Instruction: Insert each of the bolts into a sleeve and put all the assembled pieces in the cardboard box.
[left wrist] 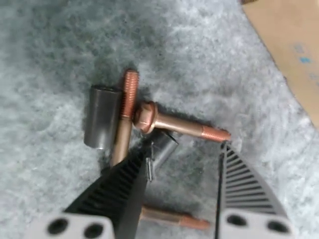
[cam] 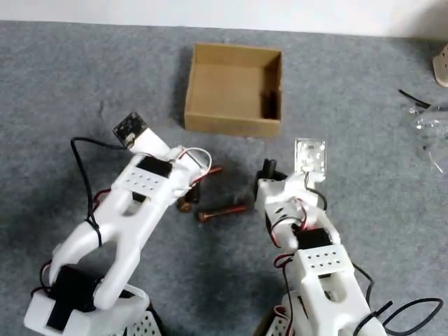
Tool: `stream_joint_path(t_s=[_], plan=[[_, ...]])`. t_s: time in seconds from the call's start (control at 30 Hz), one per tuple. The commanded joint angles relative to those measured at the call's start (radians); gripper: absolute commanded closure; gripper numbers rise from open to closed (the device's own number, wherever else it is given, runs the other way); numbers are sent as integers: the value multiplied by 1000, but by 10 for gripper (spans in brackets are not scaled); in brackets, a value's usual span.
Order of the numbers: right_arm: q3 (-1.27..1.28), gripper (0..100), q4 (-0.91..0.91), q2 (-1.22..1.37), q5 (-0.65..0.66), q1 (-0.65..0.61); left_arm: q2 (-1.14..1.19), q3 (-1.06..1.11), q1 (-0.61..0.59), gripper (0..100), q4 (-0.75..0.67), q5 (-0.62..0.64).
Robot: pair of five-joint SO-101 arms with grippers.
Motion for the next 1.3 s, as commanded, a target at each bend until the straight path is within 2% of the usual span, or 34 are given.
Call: stream_joint_path(t_s=[0.0,0.3,0.67,0.87,1.27], plan=[[-7,995,-39,-25,23,12,48,-58,-8,797,2,8],[-7,994,-39,-25,23,12,315,-239,-19,797,9,6],[-8,994,-39,-25,23,12,332,-263,-50,803,6,9],[-8,994,-39,-25,23,12,332,-262,-50,901,6,9],[-8,994,-39,-25,23,12,414,-298,-56,902,9,6]])
